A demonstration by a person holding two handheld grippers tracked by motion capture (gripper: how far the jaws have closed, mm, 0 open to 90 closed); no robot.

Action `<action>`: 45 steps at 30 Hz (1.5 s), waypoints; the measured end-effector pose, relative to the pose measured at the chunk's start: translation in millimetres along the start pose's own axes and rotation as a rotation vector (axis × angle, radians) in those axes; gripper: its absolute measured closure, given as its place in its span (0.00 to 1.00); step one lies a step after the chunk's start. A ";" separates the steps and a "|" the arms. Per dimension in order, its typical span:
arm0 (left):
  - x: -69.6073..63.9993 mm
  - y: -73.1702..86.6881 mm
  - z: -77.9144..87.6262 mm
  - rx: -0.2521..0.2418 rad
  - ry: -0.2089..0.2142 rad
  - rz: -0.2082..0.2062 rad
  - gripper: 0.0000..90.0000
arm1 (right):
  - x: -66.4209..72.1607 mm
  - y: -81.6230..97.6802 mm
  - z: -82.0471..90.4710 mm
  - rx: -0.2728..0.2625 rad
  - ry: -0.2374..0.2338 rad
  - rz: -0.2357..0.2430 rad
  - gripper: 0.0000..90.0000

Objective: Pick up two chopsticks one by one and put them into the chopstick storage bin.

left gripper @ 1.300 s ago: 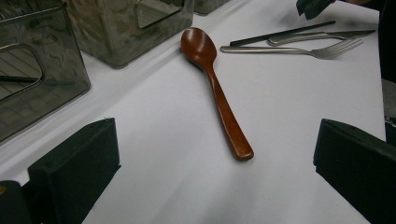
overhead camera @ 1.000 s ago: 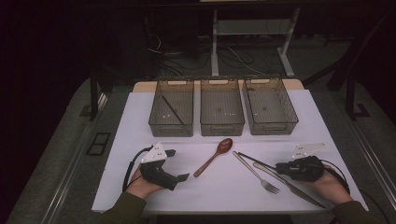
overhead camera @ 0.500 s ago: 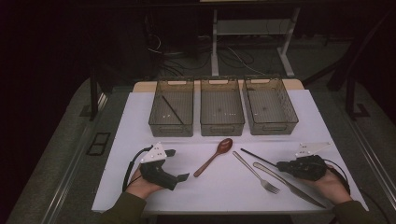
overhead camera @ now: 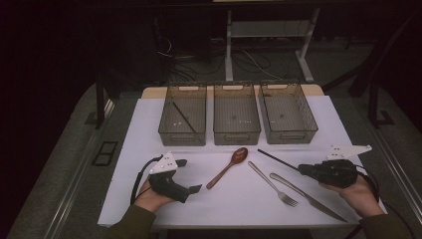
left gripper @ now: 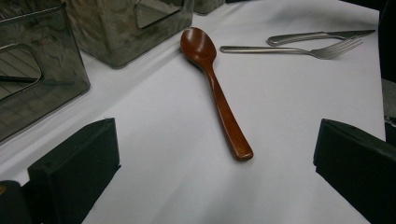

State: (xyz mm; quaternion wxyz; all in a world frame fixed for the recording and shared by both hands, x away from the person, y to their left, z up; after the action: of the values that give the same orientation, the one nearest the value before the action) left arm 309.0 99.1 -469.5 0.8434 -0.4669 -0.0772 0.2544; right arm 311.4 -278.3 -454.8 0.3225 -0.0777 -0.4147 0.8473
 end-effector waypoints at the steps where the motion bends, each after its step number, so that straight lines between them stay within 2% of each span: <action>1: 0.2 0.0 0.0 0.000 -0.001 0.000 0.00 | 0.6 -3.8 1.3 -0.004 0.004 -0.004 0.95; 9: 0.4 -1.0 -0.3 -0.009 -0.003 0.005 0.00 | 8.7 -41.6 4.5 -0.035 0.037 0.012 0.95; 16: 0.6 -1.9 0.3 -0.018 -0.002 0.010 0.00 | 15.2 -80.9 -9.2 -0.056 0.039 0.026 0.95; 24: 2.9 -2.5 2.1 -0.025 -0.004 0.009 0.00 | 22.5 -122.5 -34.6 -0.047 0.034 0.052 0.95; 31: 5.4 -1.0 3.8 -0.024 -0.010 0.014 0.00 | 23.1 -157.6 -64.7 -0.045 0.040 0.034 0.95; 35: 5.7 -1.0 3.8 -0.024 -0.008 0.011 0.00 | 21.4 -171.7 -80.9 -0.027 0.057 0.023 0.95; 45: 3.4 -1.3 2.7 -0.022 0.003 0.010 0.00 | 24.5 -203.3 -115.7 0.001 0.075 0.032 0.95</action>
State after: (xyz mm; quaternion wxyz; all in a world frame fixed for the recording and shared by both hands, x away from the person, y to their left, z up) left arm 311.4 102.2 -467.3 0.8371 -0.4767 -0.0764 0.2573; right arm 436.5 -96.8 -372.9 0.3244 -0.1160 -0.4005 0.8491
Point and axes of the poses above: each handheld gripper's, and its own axes: z roughly backward along the jaws, y roughly out of its underside, x roughly to its left, the point moved 8 cm from there along -z, roughly forward along the jaws, and after that the axes turned 3 degrees about x, right-handed, at the moved point
